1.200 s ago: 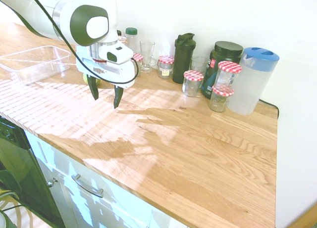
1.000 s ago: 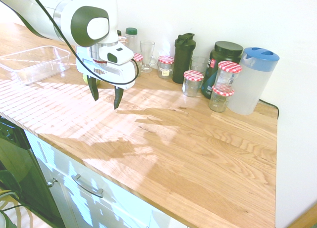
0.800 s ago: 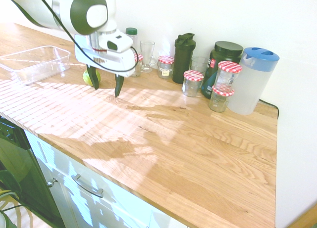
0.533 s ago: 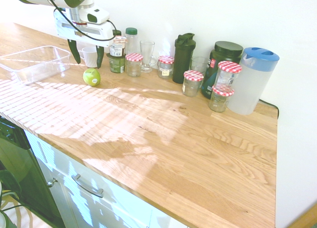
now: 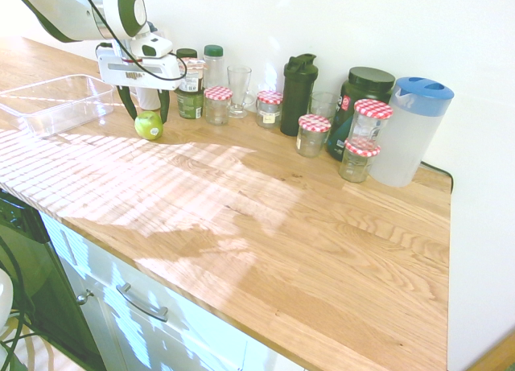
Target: Put the apple into the container
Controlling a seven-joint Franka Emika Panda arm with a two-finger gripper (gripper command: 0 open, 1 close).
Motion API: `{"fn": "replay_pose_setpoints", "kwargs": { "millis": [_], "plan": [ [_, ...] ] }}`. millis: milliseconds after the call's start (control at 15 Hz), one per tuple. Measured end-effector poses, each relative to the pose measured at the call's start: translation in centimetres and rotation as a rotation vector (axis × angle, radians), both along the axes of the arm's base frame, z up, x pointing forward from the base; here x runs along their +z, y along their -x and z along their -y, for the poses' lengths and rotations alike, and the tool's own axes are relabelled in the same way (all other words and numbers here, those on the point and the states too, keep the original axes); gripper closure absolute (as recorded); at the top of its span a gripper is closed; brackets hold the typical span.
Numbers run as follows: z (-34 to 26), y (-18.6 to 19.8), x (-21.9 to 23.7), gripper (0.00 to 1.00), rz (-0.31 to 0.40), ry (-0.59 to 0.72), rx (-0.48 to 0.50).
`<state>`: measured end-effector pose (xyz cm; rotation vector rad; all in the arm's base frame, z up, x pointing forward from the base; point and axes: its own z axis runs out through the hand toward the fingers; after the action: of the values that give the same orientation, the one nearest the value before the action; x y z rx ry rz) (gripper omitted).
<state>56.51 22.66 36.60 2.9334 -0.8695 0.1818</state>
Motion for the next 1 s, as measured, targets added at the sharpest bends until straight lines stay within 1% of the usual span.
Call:
{"fn": "replay_pose_setpoints", "kwargs": {
  "millis": [133, 533, 800, 867, 1000],
  "plan": [
    [0.0, 0.0, -0.9, 1.0, -0.015, 0.003, 0.0],
    [0.2, 0.2, -1.7, 1.0, -0.033, 0.003, -0.007],
    [0.4, 0.0, -1.6, 1.0, -0.034, -0.012, -0.024],
    [0.4, -0.1, -0.8, 1.0, -0.028, -0.028, -0.031],
    [-0.7, -0.3, 2.9, 1.0, -0.004, -0.061, -0.013]
  ]
}}
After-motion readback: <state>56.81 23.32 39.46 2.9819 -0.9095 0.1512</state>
